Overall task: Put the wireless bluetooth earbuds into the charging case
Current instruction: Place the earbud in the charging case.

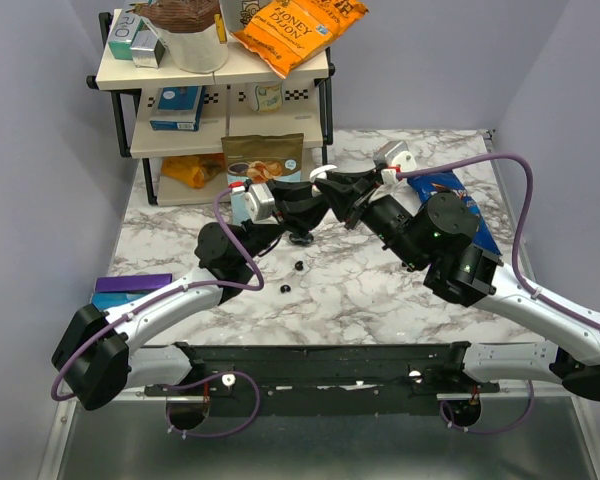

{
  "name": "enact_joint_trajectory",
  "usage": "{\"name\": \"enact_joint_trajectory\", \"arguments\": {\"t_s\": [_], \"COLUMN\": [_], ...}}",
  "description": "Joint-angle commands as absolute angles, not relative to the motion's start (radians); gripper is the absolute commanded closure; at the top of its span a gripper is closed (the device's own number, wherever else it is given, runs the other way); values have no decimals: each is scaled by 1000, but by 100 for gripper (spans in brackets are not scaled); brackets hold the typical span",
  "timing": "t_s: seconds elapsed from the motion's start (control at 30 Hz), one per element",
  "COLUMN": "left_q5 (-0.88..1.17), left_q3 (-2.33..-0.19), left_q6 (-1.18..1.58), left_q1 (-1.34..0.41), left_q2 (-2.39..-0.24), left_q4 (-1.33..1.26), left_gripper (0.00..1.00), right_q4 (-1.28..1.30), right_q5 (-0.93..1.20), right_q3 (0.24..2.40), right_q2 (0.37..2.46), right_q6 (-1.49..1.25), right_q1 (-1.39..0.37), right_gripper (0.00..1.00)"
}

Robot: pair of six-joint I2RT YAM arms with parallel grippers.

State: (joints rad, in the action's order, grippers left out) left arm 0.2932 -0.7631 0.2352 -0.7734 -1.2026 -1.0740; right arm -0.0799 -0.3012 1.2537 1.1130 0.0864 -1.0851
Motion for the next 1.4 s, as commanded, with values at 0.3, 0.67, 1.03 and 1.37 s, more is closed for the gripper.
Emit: {"name": "enact_joint_trajectory", "arguments": {"t_s": [0.3, 0.67, 1.03, 1.37], "left_q5": [314, 318, 313, 310], "left_q3": [-776, -778, -773, -767], "left_q6": [225, 229, 229, 229], "left_q1": [-770, -770, -770, -770], "left_q2": [-1177, -1177, -1177, -1175], "left_q4": [-1120, -1131, -1138, -1138], "left_gripper": [100, 100, 100, 100], "right_q4": [-63, -60, -25, -14], "right_q5": [-342, -327, -344, -380], "right_q3": [1235, 1242, 1269, 1279], "right_q2": [1103, 1117, 1132, 1124], "right_q6": [75, 64, 52, 46], "right_q1": [-1092, -1092, -1092, -1091], "right_gripper": [99, 99, 75, 52]}}
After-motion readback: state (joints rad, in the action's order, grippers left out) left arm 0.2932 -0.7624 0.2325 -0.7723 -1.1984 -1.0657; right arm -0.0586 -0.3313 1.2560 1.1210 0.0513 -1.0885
